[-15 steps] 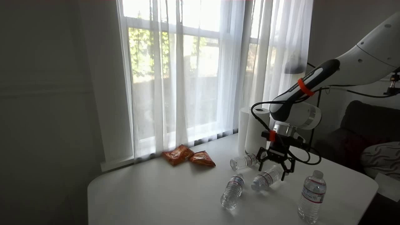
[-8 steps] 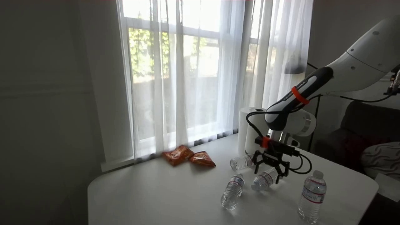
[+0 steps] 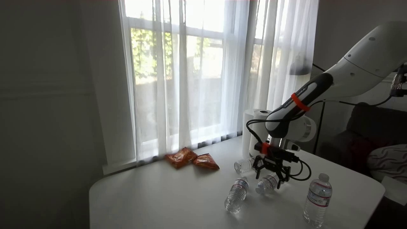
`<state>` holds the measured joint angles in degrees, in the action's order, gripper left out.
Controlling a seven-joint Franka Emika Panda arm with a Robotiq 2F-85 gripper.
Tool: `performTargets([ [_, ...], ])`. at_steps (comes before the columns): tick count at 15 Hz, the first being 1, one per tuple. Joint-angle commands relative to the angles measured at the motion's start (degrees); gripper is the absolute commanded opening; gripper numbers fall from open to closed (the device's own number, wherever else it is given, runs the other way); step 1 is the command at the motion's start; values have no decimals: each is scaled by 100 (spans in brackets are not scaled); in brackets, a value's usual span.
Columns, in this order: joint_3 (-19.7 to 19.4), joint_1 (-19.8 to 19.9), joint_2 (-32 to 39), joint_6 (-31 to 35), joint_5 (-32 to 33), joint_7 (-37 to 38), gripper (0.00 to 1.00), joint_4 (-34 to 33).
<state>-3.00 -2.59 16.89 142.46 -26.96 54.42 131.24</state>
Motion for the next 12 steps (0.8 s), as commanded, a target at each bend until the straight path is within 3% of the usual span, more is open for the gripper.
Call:
performTargets([
  [1, -17, -52, 207, 92, 289, 338, 100, -187],
  [12, 107, 101, 543, -164, 29, 158, 100, -534],
])
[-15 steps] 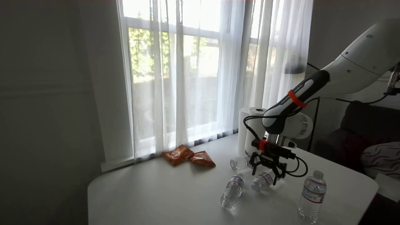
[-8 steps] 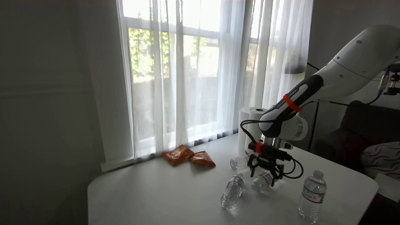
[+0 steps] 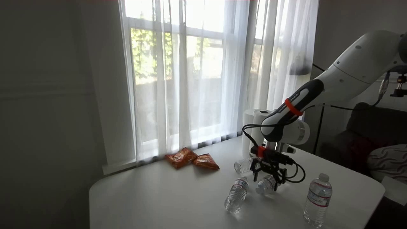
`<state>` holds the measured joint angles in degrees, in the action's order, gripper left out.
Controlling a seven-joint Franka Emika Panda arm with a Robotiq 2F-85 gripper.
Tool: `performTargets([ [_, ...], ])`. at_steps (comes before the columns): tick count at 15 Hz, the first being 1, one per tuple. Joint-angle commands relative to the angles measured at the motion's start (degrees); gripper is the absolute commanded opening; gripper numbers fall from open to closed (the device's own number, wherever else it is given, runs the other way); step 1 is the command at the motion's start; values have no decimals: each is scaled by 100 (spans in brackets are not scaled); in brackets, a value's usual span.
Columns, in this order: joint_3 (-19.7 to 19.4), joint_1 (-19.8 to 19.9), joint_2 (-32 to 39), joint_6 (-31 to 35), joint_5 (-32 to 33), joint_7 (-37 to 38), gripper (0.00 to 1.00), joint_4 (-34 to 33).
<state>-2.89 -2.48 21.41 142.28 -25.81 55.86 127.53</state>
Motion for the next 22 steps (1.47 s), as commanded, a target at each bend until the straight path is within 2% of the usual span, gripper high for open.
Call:
performTargets([
  [1, 115, 111, 110, -175, -124, -18, 100, -192],
  [6, 194, 182, 151, -286, -306, -100, 100, -266],
  [7, 196, 190, 163, -322, -311, -96, 91, -281],
  [8, 194, 197, 173, -352, -301, -89, 74, -292],
  [13, 154, 284, 143, -633, -327, -98, 40, -321],
  [16, 177, 484, -8, -974, -506, -407, 29, -270],
  [20, 192, 852, -218, -1658, -1051, -1372, 23, -166],
  [22, 126, 1005, -346, -2056, -1324, -1970, 23, -111],
])
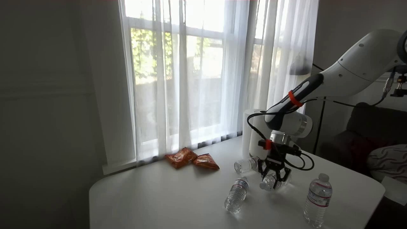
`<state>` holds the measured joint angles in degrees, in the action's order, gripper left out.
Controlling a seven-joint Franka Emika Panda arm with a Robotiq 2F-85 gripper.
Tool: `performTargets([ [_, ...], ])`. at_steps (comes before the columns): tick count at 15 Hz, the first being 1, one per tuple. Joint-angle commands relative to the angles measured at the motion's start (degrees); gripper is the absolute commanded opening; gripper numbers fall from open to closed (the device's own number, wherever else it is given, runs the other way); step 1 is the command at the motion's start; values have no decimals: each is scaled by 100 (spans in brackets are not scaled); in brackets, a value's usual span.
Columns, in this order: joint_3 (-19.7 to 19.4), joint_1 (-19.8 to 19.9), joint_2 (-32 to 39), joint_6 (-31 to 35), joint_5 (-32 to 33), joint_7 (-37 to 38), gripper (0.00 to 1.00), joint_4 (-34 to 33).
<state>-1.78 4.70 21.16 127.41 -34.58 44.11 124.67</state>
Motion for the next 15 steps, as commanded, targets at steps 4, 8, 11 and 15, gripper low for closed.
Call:
performTargets([
  [4, -212, 533, -475, -1522, -791, -1709, 23, 205],
  [8, -464, 739, -448, -2441, -1006, -2440, 23, 184],
  [11, -645, 877, -378, -3010, -1119, -2907, 23, 164],
  [15, -841, 1113, -247, -3696, -1409, -3635, 23, 139],
])
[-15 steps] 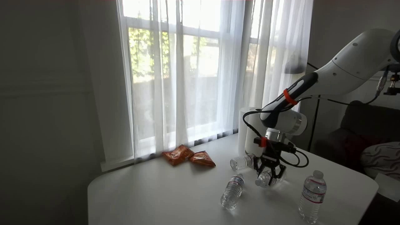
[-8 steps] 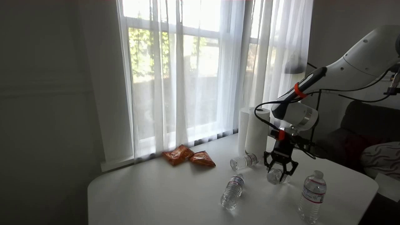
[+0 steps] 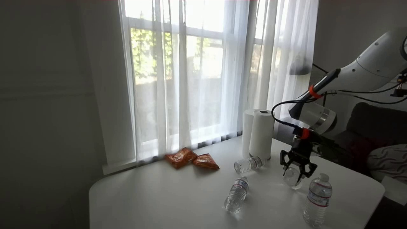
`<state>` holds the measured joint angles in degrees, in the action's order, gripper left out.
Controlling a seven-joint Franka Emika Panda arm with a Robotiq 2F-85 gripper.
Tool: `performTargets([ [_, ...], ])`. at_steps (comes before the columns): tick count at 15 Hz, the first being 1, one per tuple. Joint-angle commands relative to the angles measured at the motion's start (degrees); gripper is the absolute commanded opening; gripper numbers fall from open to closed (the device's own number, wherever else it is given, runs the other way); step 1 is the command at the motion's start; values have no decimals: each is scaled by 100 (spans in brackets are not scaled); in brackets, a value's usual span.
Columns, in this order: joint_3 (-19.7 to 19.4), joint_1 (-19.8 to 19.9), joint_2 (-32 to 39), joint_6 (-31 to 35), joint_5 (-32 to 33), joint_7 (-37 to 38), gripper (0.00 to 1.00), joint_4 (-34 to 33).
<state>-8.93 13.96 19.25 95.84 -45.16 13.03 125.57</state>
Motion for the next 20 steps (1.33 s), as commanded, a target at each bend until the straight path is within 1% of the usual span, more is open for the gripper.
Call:
performTargets([
  [1, -171, 241, -21, -694, -427, -684, 23, 44],
  [4, -287, 412, 174, -1172, -666, -1120, 23, -6],
  [11, -465, 840, 877, -2397, -1298, -1920, 23, -230],
  [16, -550, 1070, 1439, -3157, -1652, -2112, 23, -458],
  [20, -617, 1134, 1817, -3531, -1801, -2099, 23, -645],
])
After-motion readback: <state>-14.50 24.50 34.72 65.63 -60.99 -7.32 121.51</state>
